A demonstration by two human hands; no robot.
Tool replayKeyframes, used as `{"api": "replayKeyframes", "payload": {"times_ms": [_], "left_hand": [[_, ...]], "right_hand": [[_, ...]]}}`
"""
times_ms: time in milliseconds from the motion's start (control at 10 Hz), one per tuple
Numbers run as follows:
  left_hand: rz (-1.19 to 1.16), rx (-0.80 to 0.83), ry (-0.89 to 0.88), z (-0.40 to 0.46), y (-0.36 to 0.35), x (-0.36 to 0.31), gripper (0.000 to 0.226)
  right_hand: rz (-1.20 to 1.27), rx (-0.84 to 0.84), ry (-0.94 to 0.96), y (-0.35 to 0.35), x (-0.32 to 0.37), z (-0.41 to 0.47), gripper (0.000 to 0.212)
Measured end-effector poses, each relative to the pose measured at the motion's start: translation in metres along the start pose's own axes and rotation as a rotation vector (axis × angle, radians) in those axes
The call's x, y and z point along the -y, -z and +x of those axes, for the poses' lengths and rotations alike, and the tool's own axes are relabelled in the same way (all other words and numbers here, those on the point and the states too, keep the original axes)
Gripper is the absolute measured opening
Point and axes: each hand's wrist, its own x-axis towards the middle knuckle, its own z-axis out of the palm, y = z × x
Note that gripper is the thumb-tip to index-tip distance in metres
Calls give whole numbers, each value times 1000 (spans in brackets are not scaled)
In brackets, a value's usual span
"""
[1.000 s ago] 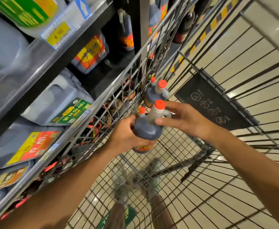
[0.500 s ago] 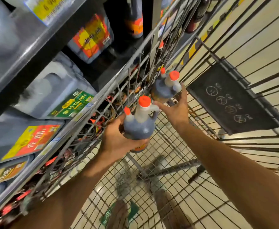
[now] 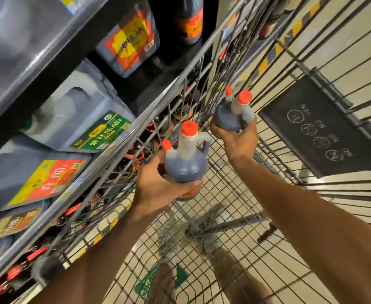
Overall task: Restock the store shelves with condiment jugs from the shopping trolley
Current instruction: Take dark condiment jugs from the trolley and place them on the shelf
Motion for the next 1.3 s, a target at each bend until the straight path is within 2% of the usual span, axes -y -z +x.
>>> {"api": "replayKeyframes", "payload": {"times_ms": [200,400,600,800,1000,1100,1200,1300], "left_hand": [[-58,-7,-16,-17,9,-9,67],[-141,11,5,-64,24,-42,66],[-162,27,-3,-132,69,-87,59],[-165,55,-39,-196,124,-120,91],[-164,78,-134,-256,162,-137,61],[-168,92,-165,-281,175,-143,63],[-188,70,-207,-309,187,-147,58],[-244,11,-248,-338,199,-145,56]], "right_hand": [[-11,83,-48,43,9,-26,77],[-114,230,12,95,62,-79,72],[-77,242,5,157,139,-159,59],[-81,211,44,207,215,-256,75],[-90,191,158,230,267,-338,57],[-95,201,192,237,276,-368,55],[-92,200,245,245,281,-391,56],[-82,258,290,251,281,-408,67]]}}
